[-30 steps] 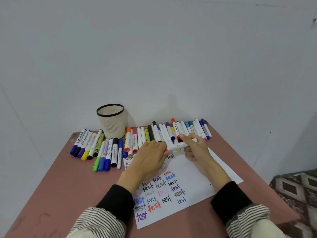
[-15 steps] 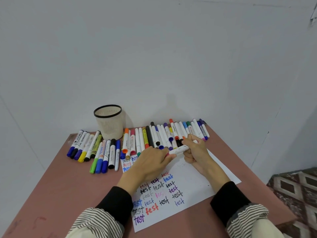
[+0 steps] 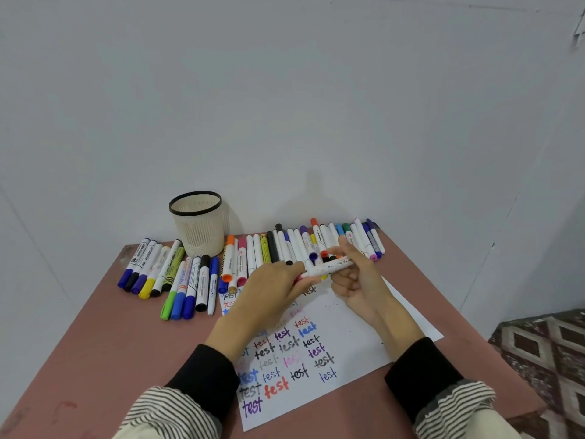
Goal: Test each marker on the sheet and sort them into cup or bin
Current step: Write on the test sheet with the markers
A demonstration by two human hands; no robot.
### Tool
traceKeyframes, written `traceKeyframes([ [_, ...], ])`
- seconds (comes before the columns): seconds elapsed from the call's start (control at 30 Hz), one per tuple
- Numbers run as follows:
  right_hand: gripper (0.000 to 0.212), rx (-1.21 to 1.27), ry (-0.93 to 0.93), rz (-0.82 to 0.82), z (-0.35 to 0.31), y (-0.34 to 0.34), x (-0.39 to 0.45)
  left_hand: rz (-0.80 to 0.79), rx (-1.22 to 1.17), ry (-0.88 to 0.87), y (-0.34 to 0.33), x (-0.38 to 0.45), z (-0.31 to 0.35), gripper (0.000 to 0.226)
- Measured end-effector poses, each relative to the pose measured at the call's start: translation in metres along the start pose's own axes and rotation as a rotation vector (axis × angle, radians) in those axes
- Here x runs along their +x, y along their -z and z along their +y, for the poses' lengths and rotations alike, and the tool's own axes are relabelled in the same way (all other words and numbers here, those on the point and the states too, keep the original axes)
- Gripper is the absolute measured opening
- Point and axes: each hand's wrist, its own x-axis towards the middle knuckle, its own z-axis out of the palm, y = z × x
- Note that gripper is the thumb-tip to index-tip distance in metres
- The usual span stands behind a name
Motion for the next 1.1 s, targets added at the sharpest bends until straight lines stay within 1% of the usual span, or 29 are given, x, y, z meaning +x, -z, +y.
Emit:
traceKeyframes([
  [0.13,0.035,-0.069,-0.072,-0.025,0.002,0.0,0.0,-0.005,-0.152,0.049,0.008,-0.001,-0.002,0.051],
  [0.2,0.041,-0.056,-0.074,-0.045,0.003,0.001,0.0,0.008,-0.238,0.1,0.009,-0.002,-0.006,0.04],
  [0.23,0.044,-0.035,-0.061,-0.047,0.002,0.002,0.001,0.03,-0.32,0.158,0.01,-0.001,-0.008,0.031],
  [0.3,0.043,0.016,-0.024,-0.025,0.0,0.003,0.001,0.112,-0.514,0.302,0.014,0.001,-0.015,0.019],
  [0.33,0.041,0.038,-0.009,-0.012,-0.001,0.003,0.001,0.18,-0.587,0.365,0.017,0.002,-0.019,0.018],
  [0.37,0.036,0.048,0.002,0.001,-0.001,0.002,0.001,0.266,-0.633,0.418,0.021,0.003,-0.023,0.019],
  [0.43,0.02,0.006,0.044,0.024,0.001,0.0,0.001,0.442,-0.706,0.501,0.03,0.002,-0.032,0.023],
  [0.47,0.012,-0.042,0.081,0.046,0.003,0.0,0.002,0.5,-0.749,0.537,0.033,0.001,-0.035,0.025],
  [0.5,0.009,-0.096,0.118,0.072,0.004,0.0,0.003,0.531,-0.784,0.569,0.034,-0.001,-0.039,0.028],
  [0.6,0.024,-0.274,0.158,0.152,0.01,-0.002,0.006,0.556,-0.884,0.644,0.032,-0.002,-0.048,0.03],
  [0.67,0.03,-0.409,0.168,0.153,0.015,-0.004,0.008,0.569,-0.909,0.655,0.031,-0.001,-0.053,0.03],
  [0.7,0.029,-0.464,0.177,0.138,0.017,-0.005,0.009,0.572,-0.904,0.651,0.031,0.0,-0.054,0.03],
  [0.8,0.012,-0.582,0.242,0.052,0.02,-0.006,0.009,0.588,-0.903,0.611,0.035,0.001,-0.055,0.031],
  [0.83,0.01,-0.614,0.244,0.026,0.021,-0.006,0.008,0.594,-0.901,0.6,0.036,0.001,-0.055,0.031],
  [0.9,0.015,-0.685,0.232,0.023,0.021,-0.008,0.007,0.597,-0.881,0.577,0.038,0.0,-0.054,0.029],
  [0.97,0.027,-0.807,0.222,0.062,0.023,-0.01,0.007,0.593,-0.876,0.57,0.038,0.0,-0.054,0.029],
  [1.03,0.036,-0.857,0.224,0.089,0.025,-0.011,0.008,0.586,-0.884,0.57,0.037,0.0,-0.055,0.03],
  [1.1,0.033,-0.831,0.226,0.099,0.026,-0.011,0.009,0.584,-0.886,0.572,0.036,-0.001,-0.054,0.03],
])
